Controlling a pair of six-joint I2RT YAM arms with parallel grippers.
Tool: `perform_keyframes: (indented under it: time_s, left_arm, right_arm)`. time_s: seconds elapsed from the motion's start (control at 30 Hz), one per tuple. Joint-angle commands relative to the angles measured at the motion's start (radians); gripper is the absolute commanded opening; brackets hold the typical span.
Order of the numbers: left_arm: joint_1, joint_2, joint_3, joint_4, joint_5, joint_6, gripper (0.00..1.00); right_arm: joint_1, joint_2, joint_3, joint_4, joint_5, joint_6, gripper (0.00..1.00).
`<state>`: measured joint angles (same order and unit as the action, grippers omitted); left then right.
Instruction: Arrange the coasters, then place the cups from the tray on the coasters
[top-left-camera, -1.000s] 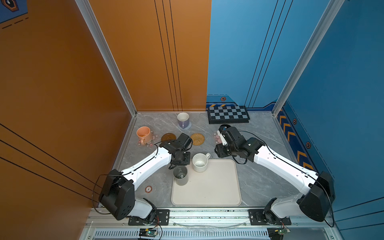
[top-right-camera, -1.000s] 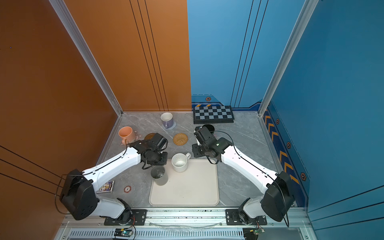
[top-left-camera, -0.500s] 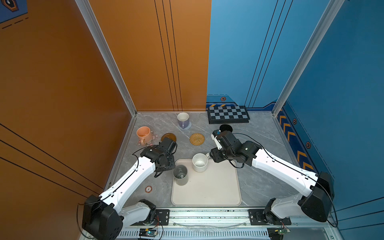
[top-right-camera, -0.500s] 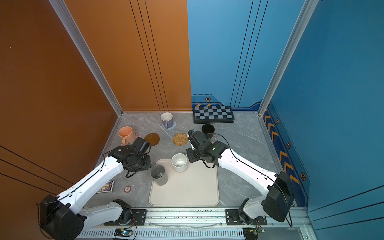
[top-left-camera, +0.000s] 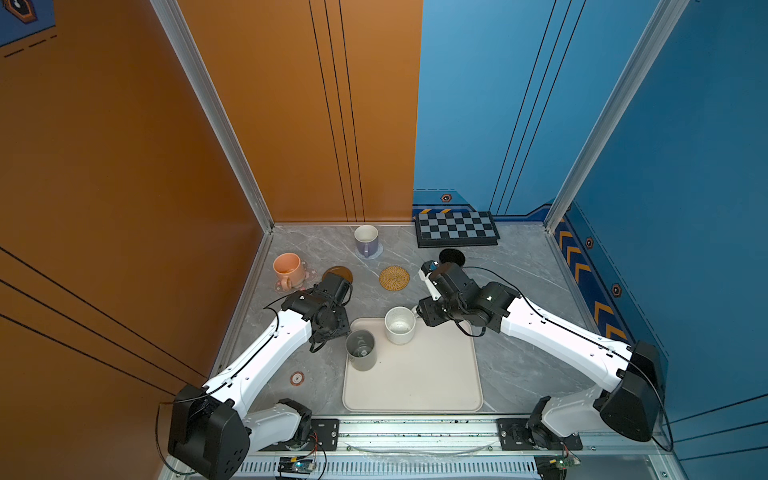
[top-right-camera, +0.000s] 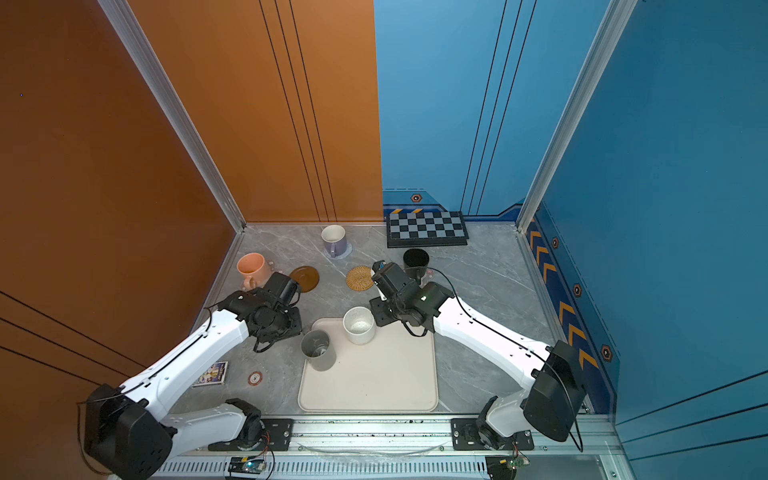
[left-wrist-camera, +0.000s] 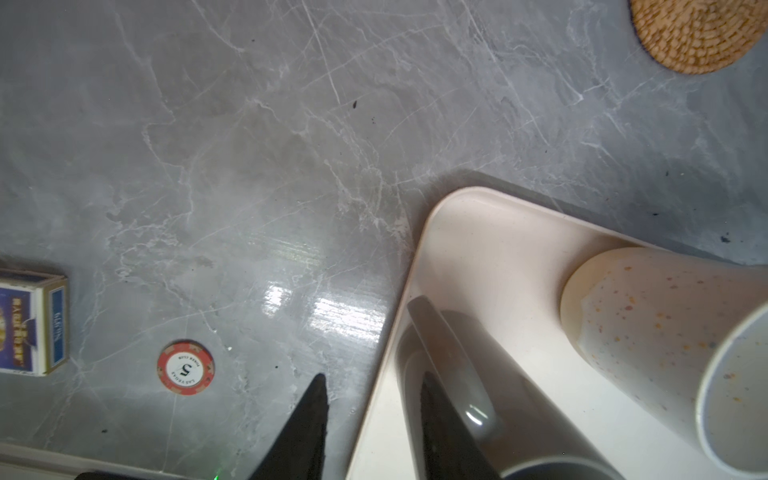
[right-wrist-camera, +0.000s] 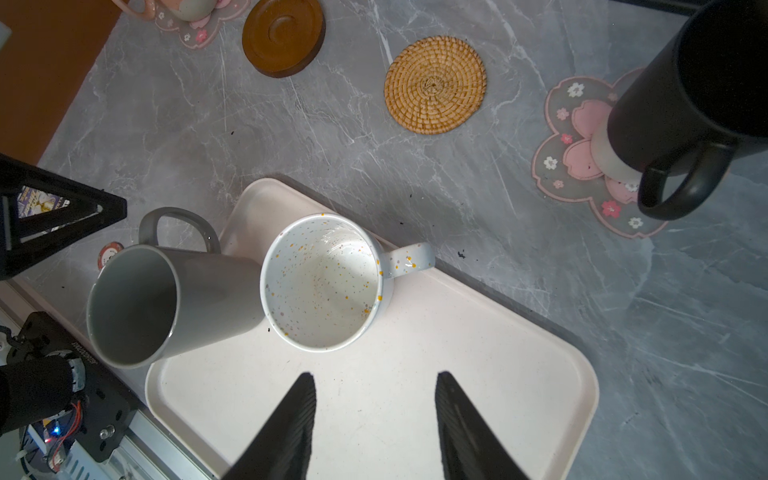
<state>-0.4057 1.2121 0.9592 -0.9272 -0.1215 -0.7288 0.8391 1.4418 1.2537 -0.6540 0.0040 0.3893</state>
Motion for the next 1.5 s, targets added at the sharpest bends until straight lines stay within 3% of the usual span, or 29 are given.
perform_keyframes:
  time_s: [0.0,0.33,0.67,1.07,1.23,1.37,1.47]
  left_arm:
    - [0.002,0.024,0.009,0.063,0.055,-0.048,0.38]
    - [-0.080,0.088,-0.018,0.093,0.090,-0.095,0.38]
    - [-0.222,0.154,-0.026,0.093,0.128,-0.048,0.33]
    - [-0.402,0.317,0.157,0.117,0.164,0.102,0.31]
    - [-0.385,0.247,0.184,0.116,0.182,0.145,0.32]
    - [-0.279,0.106,0.157,0.085,0.243,0.160,0.34]
    - [-0.191,0.005,0.165,-0.012,0.221,0.184,0.34]
  right_arm:
    - [0.005,0.014,0.026,-0.015,0.011,-0.013,0.50]
    - [0.005,0.017,0.019,-0.012,0.005,-0.014,0.50]
    - [0.006,-0.023,-0.023,-0.005,0.014,0.001,0.50]
    - [0.005,-0.088,-0.098,-0.004,0.035,0.029,0.50]
    - [0.005,-0.101,-0.112,0.001,-0.009,-0.007,0.50]
    - [0.002,-0.128,-0.144,0.054,-0.077,-0.102,0.52]
    - [0.002,-0.122,-0.153,0.101,-0.175,-0.179,0.53]
